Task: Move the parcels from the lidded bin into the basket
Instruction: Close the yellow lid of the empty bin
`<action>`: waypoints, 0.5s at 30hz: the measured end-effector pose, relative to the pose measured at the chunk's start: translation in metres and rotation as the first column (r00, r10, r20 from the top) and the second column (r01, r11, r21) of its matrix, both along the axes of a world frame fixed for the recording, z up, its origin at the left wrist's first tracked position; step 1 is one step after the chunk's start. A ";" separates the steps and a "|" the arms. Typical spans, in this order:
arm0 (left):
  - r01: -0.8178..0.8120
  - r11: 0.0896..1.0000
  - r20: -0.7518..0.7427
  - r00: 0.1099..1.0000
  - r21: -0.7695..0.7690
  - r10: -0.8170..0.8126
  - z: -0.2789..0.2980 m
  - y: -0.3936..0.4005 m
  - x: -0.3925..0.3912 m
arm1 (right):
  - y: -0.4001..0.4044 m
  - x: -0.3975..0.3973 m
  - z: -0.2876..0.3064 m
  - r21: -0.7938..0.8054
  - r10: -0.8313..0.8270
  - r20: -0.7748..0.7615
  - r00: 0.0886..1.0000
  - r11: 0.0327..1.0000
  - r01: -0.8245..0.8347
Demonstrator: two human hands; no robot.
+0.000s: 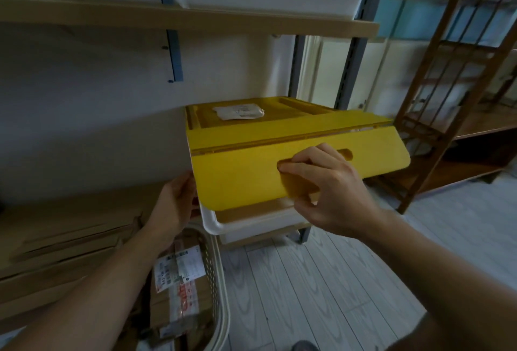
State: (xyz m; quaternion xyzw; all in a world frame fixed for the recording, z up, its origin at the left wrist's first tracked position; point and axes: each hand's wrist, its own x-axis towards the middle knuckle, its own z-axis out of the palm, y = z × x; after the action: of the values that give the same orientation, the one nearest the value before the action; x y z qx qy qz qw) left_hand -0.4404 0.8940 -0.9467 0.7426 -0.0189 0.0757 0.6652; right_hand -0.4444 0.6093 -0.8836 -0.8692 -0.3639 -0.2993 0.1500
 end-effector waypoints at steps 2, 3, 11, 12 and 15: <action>-0.010 0.999 -0.015 1.000 -0.045 0.009 0.001 -0.002 0.001 | -0.003 -0.004 -0.004 -0.050 0.037 -0.098 0.994 0.998 -0.042; -0.018 0.999 -0.023 1.000 -0.045 0.017 0.001 -0.002 0.002 | -0.004 -0.005 -0.006 -0.079 0.037 -0.156 0.987 0.996 -0.050; -0.040 0.998 -0.076 0.996 -0.043 0.036 -0.006 0.005 0.010 | 0.001 0.016 -0.041 -0.294 0.004 -0.281 0.960 0.951 -0.090; -0.033 0.996 -0.097 0.995 -0.079 0.025 -0.006 0.005 0.009 | 0.003 0.020 -0.047 -0.311 0.009 -0.257 0.966 0.946 -0.091; -0.014 0.985 -0.146 0.989 -0.170 -0.011 -0.008 0.008 0.011 | 0.010 0.032 -0.067 -0.331 0.026 -0.160 0.987 0.940 -0.078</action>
State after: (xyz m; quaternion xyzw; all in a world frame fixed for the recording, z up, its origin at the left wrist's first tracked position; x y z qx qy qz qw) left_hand -0.4295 0.9016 -0.9551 0.6864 0.0369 0.0229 0.7260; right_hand -0.4120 0.6193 -0.9504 -0.8924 -0.4200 -0.1611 0.0347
